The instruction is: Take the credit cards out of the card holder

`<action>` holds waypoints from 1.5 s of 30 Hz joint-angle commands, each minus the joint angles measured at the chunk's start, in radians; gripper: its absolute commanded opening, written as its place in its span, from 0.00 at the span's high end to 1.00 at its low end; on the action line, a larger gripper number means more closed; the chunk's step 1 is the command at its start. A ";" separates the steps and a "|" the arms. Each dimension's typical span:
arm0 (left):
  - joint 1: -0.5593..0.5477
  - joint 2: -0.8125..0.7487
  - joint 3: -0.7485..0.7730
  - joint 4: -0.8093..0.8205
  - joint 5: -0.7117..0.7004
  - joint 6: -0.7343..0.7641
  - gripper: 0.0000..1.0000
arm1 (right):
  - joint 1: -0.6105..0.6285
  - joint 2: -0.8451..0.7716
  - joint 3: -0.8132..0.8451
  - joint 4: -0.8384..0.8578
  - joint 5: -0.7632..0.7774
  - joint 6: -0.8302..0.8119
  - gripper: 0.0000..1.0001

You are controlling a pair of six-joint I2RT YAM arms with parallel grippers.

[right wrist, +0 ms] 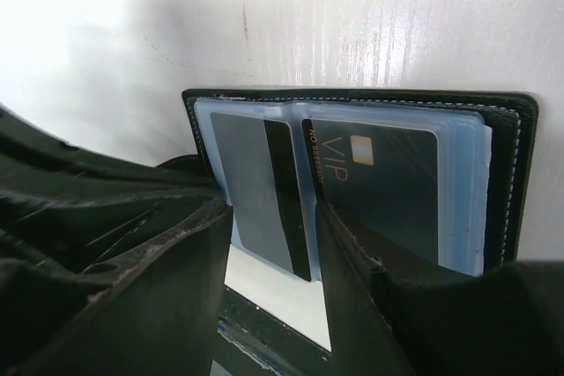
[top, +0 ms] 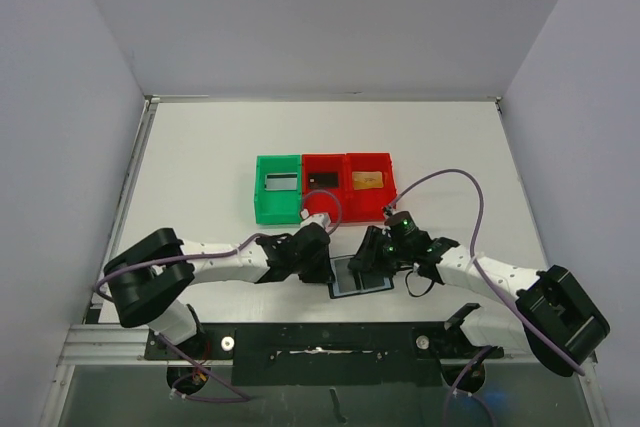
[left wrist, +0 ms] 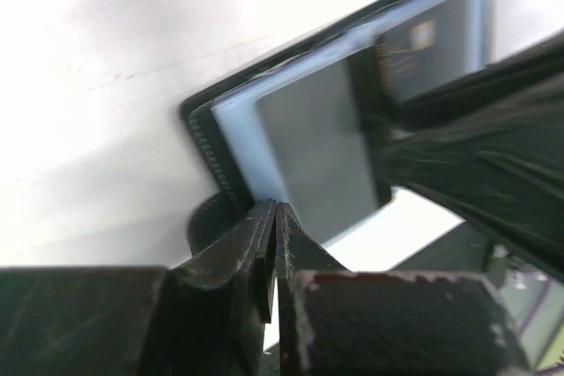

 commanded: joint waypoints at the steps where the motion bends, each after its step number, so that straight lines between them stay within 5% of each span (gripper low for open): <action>1: -0.011 0.061 -0.039 0.056 -0.029 -0.012 0.98 | -0.007 0.007 0.004 -0.045 0.041 -0.038 0.57; 8: -0.021 0.103 -0.049 0.013 -0.054 -0.034 1.00 | -0.008 0.040 -0.021 0.021 -0.020 -0.036 0.69; 16: -0.022 0.083 -0.047 -0.058 -0.103 -0.036 1.00 | -0.023 -0.017 -0.048 0.105 -0.056 0.003 1.00; 40: -0.015 -0.066 -0.054 -0.148 -0.130 0.060 1.00 | -0.082 -0.050 -0.137 0.225 -0.204 0.006 1.00; 45: -0.016 -0.140 -0.017 -0.181 -0.131 0.064 0.84 | -0.077 -0.028 -0.158 0.273 -0.192 0.034 1.00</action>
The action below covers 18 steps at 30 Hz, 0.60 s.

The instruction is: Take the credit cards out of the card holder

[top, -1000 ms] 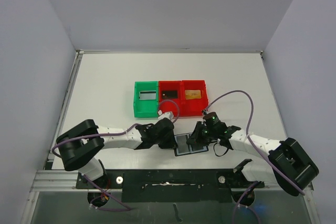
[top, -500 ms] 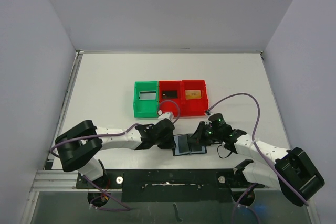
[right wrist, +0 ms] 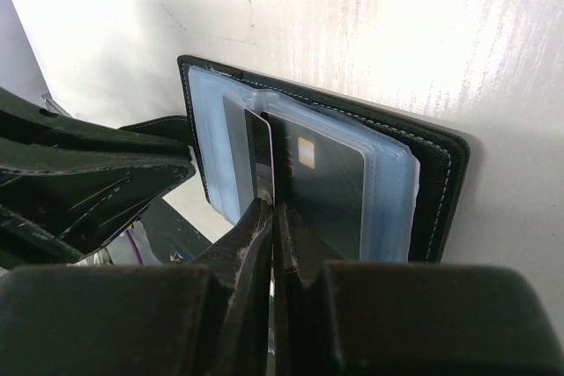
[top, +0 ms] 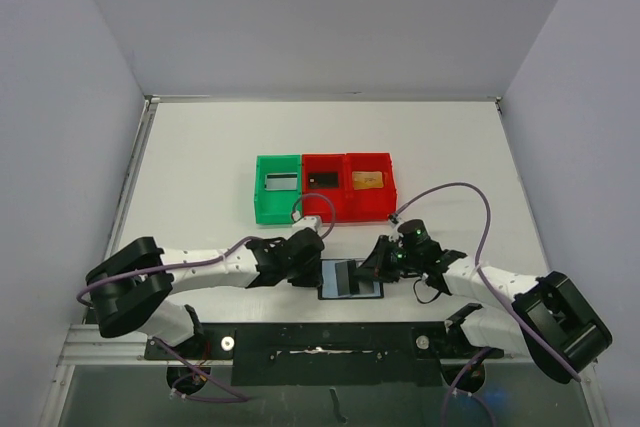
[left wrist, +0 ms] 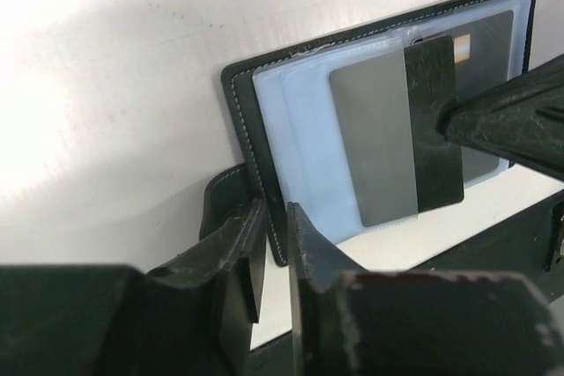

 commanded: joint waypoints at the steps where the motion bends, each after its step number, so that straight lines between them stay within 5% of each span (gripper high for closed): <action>1: 0.006 -0.091 0.036 -0.072 -0.028 0.030 0.78 | 0.004 0.009 -0.013 0.084 -0.009 0.023 1.00; 5: 0.008 -0.131 0.067 -0.072 -0.021 0.047 0.65 | 0.008 0.020 -0.009 0.085 -0.011 0.024 1.00; 10: 0.007 -0.140 0.098 -0.010 0.027 0.055 0.60 | 0.010 0.025 -0.005 0.082 -0.003 0.027 1.00; 14: 0.007 -0.107 0.082 0.092 0.100 0.045 0.59 | 0.014 0.020 -0.001 0.073 0.010 0.030 1.00; 18: 0.006 -0.030 0.073 0.120 0.125 0.031 0.70 | 0.015 0.011 0.005 0.053 0.022 0.032 1.00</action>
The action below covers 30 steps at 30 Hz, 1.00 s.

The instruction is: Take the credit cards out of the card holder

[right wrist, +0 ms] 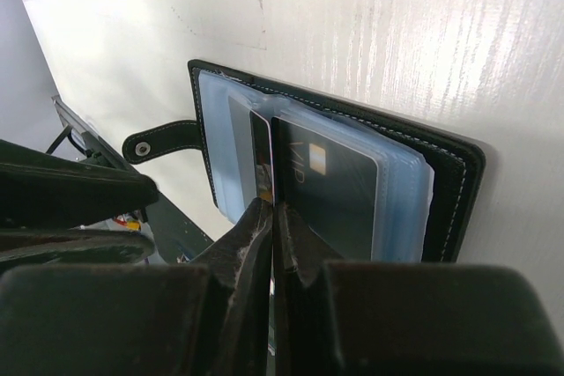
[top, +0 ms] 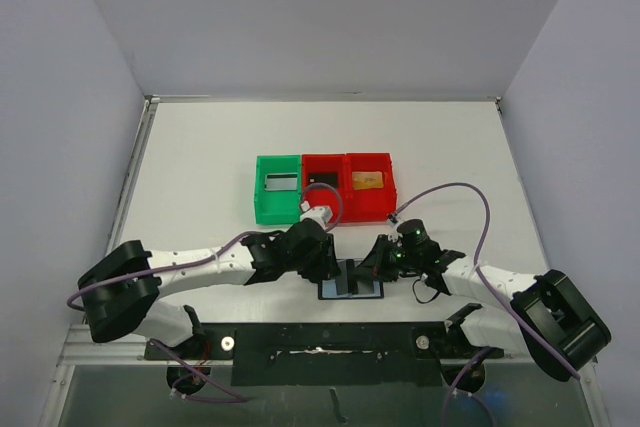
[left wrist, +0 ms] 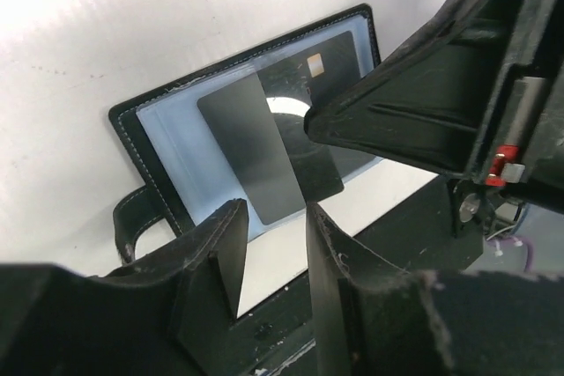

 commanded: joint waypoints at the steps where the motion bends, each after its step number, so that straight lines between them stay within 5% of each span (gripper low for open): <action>1: 0.003 0.076 0.014 0.100 0.061 -0.007 0.73 | 0.007 -0.008 0.014 0.005 0.026 0.005 1.00; 7: 0.001 0.149 -0.002 0.127 0.066 -0.018 0.85 | 0.009 -0.023 0.012 -0.001 0.027 0.014 0.93; 16: 0.000 0.160 -0.032 0.116 0.046 -0.024 0.87 | 0.012 -0.070 0.017 -0.061 0.057 0.015 0.72; 30: 0.000 0.177 -0.030 0.054 0.016 -0.020 0.94 | 0.042 -0.044 -0.002 0.031 0.104 0.014 0.61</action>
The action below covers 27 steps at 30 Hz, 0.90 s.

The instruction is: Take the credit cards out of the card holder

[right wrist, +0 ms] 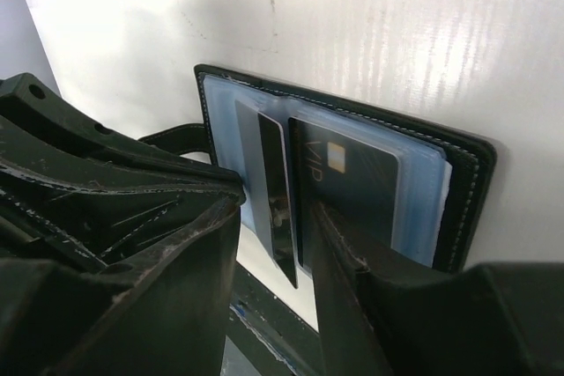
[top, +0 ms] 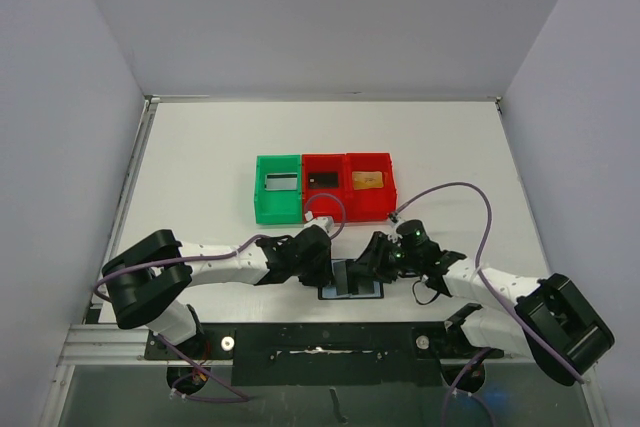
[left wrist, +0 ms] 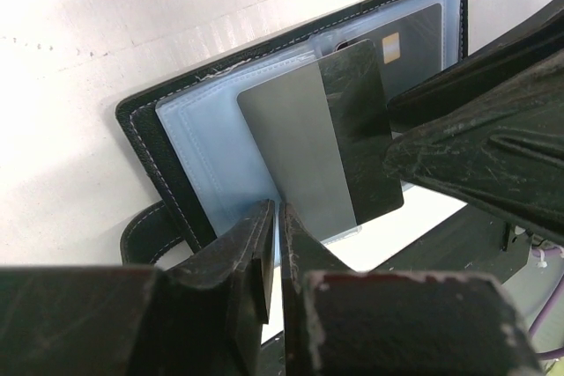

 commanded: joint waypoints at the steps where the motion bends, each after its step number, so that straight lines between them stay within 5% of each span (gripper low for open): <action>1: 0.000 0.008 -0.007 -0.027 -0.034 0.002 0.94 | 0.037 -0.039 -0.016 0.074 0.101 -0.001 0.60; 9: 0.001 -0.015 -0.019 -0.020 -0.038 -0.005 0.94 | 0.053 -0.119 -0.065 0.129 0.180 -0.040 0.51; 27: 0.001 -0.008 -0.014 -0.022 -0.033 0.009 0.94 | 0.063 -0.050 -0.074 0.175 0.078 -0.043 0.62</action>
